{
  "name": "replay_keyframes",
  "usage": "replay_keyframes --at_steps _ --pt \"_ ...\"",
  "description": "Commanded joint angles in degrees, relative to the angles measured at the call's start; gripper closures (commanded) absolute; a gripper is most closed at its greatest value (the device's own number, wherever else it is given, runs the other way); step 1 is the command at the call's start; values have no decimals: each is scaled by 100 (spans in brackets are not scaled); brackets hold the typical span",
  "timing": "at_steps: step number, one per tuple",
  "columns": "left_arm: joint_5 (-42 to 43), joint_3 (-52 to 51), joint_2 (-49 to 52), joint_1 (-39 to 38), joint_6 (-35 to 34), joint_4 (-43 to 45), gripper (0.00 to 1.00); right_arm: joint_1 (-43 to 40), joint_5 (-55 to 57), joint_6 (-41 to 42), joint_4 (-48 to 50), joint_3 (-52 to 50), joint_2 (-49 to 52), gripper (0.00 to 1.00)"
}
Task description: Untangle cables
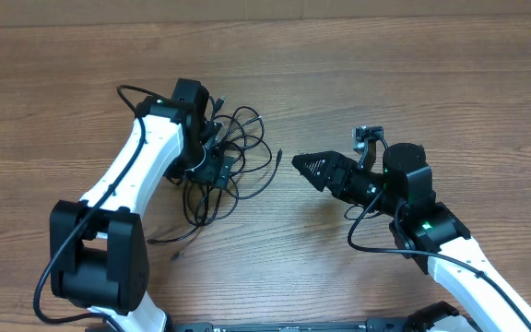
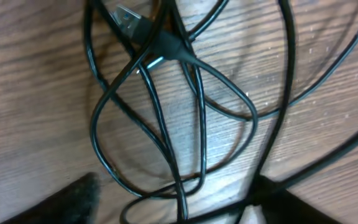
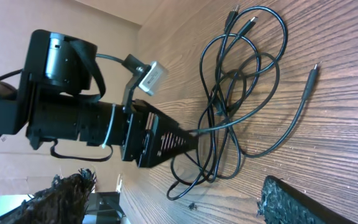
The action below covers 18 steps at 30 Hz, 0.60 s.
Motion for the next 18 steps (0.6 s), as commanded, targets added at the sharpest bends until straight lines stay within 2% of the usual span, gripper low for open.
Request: replay_keyframes --at_steps 1,3,5,14,15,17,18 --pt "-31 48 188 -42 48 83 44 -24 50 -68 -9 157 -63 13" --pt "-11 48 201 -42 48 101 66 -24 52 -68 -26 157 -63 13" --pt "22 48 201 -42 46 101 96 -24 52 -68 -39 157 -63 12" --pt "369 50 201 -39 7 50 96 -22 50 -66 -46 157 -63 12" --pt "389 50 201 -39 7 52 89 -22 50 -68 -46 157 -63 12" --pt "404 50 201 -39 7 55 49 -24 50 -68 -46 157 -63 12" --pt "404 50 201 -39 7 55 38 -24 50 -68 -48 157 -63 12"
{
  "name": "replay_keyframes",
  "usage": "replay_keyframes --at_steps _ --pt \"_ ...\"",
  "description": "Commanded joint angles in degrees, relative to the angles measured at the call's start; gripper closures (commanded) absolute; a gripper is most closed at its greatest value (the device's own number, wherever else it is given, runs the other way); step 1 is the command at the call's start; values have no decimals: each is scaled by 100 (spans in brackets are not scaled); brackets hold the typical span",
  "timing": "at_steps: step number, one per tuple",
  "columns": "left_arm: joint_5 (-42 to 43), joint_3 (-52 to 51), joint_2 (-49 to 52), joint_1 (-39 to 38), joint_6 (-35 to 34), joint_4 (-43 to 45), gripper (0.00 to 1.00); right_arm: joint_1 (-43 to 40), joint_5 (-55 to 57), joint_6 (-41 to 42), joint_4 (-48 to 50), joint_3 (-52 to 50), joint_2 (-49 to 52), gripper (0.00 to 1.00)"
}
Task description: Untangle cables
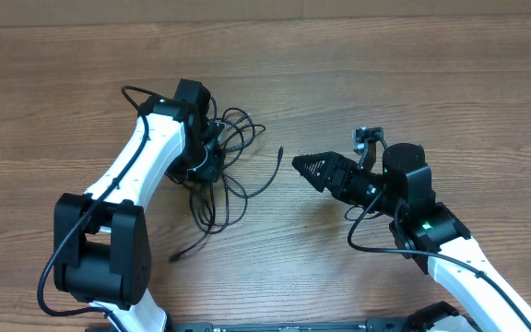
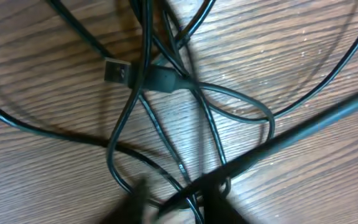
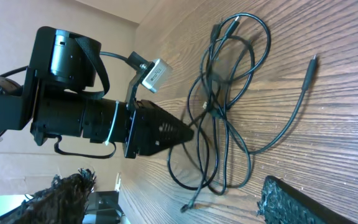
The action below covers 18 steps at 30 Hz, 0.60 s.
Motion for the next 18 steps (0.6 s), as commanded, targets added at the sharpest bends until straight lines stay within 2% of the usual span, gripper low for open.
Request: replay_keyframes --at_steps 1,2,3,4,6,8,10,11,16,18 --pt "177 50 68 -39 9 0 31 -22 48 -50 22 157 -63 12" --pt "179 50 68 -39 9 15 29 -22 48 -50 15 157 -63 12" --pt "179 50 68 -39 9 98 14 -24 48 -50 2 157 -63 12" --pt "203 50 68 -39 7 162 11 -22 50 -50 -11 157 -63 12" --pt "262 50 68 -39 4 317 9 -22 52 -50 -37 157 -63 12" --pt "260 50 68 -39 -107 498 15 -24 70 -52 -68 157 -63 12" --pt "260 50 68 -39 -184 699 26 -22 109 -52 -111 157 -63 12" --pt "262 50 68 -39 -210 778 36 -22 114 -52 -138 157 -63 12" --pt "404 50 68 -39 -216 968 75 -22 120 -164 -214 157 -63 12" --pt "413 50 68 -39 -249 981 93 -24 138 -162 -236 157 -63 12"
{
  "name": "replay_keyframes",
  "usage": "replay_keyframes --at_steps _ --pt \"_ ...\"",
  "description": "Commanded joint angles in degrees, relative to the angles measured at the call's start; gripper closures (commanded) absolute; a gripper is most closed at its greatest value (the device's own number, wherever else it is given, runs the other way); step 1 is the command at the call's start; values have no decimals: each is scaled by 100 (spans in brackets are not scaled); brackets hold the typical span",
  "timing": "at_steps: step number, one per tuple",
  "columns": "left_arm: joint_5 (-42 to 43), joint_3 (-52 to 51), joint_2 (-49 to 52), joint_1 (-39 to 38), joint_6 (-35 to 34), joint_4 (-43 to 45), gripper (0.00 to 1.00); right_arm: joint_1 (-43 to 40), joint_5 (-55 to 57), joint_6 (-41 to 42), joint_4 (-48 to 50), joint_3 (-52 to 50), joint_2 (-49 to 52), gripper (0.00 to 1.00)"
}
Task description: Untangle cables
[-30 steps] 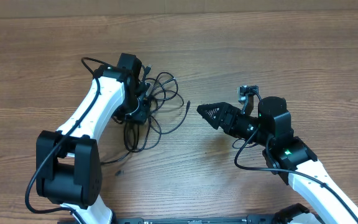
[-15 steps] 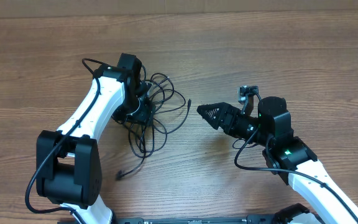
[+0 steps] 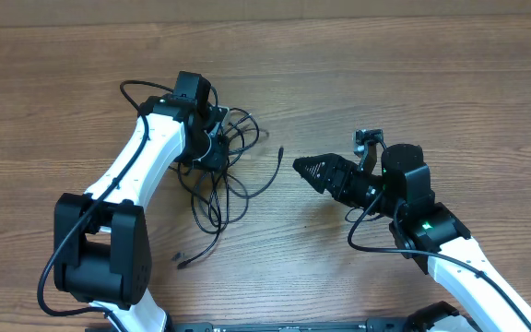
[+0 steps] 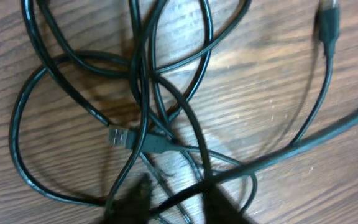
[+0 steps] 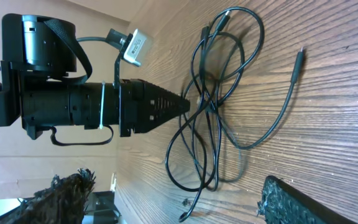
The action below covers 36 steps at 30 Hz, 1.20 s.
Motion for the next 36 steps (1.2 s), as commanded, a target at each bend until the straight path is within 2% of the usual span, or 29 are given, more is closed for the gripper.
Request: replay_keyframes --at_steps 1,8,12,20,24,30,36 --pt "155 50 66 -39 -42 26 96 -22 61 -131 -15 157 -63 12" --pt "179 127 39 -35 -42 -345 96 -24 63 -131 -15 157 -63 12" --pt "199 782 15 -33 -39 -1110 96 -24 63 -131 -15 157 -63 12" --pt "688 3685 -48 -39 -37 -2975 96 -22 61 -131 -15 157 -63 12" --pt "1193 5292 -48 -39 -42 -3550 96 -22 59 -131 -15 157 -63 9" --pt "2031 6929 -66 -37 -87 -3875 96 -22 59 -144 -17 157 -63 8" --pt "2319 8177 -92 -37 -643 -3786 96 -22 66 -177 -160 157 -63 8"
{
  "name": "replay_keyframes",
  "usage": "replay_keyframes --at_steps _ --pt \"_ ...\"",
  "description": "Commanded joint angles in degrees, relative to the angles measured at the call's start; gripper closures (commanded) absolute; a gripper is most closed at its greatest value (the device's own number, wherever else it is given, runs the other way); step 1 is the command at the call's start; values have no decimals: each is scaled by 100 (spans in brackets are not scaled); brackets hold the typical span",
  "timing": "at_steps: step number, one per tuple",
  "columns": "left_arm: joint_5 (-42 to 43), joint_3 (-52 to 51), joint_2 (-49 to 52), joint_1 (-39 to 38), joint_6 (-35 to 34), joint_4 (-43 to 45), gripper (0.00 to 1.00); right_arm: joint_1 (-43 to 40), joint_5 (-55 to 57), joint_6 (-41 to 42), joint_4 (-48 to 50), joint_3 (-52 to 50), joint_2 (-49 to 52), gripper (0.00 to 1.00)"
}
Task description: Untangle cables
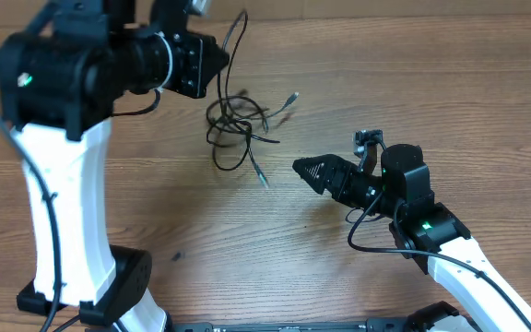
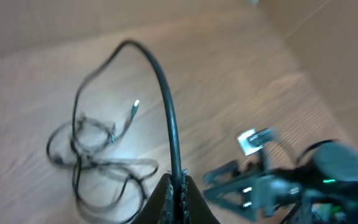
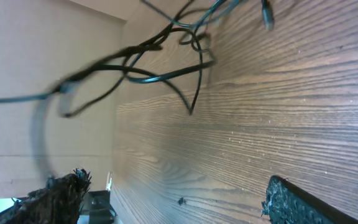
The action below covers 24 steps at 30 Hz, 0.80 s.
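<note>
The black cable tangle (image 1: pixel 233 124) dangles as a tight knot of loops with loose plug ends; whether its lowest loops touch the wood cannot be told. My left gripper (image 1: pixel 212 57) is raised high and shut on one strand of it. In the left wrist view that strand (image 2: pixel 166 118) arcs up from the left gripper (image 2: pixel 179 186) and drops to the tangle (image 2: pixel 86 146). My right gripper (image 1: pixel 304 168) stands open low over the table, right of the tangle, holding nothing. In the right wrist view the right gripper (image 3: pixel 179 205) is spread wide and the tangle (image 3: pixel 166 56) is blurred.
The wooden table (image 1: pixel 450 83) carries everything. A small dark speck (image 1: pixel 175 256) lies near the left arm's base. The raised left arm (image 1: pixel 58 157) covers the table's left part in the overhead view.
My left gripper was down on the table in the tangle; now it is high up, shut on one strand, and the tangle has gathered into a smaller knot farther right. The right arm is unmoved.
First my left gripper sat low on the spread tangle at the table's left middle. At the following two moments it was farther back with the cables drawn along. Now the tangle hangs from one pinched strand. My right gripper stayed open in place throughout.
</note>
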Motion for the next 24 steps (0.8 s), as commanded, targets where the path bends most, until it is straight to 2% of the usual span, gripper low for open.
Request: replay_keyframes --at_steps 1,7,11,14,19,24 --pt "501 769 -122 -37 -507 118 96 -24 42 -92 -76 157 -63 8" --pt "658 1611 -184 -37 -1001 577 96 -22 33 -219 -219 157 -63 7" --pt "658 1891 -262 -37 -979 643 96 -22 -20 -214 -195 157 -63 8" --pt "654 1919 -354 -37 -647 629 96 -22 -308 -254 11 157 -63 8" --pt "636 1917 -400 -37 378 175 96 -22 -1300 -286 1397 157 -63 8" --pt "675 1869 -389 -39 520 -262 96 -22 -1589 605 2900 157 -63 7"
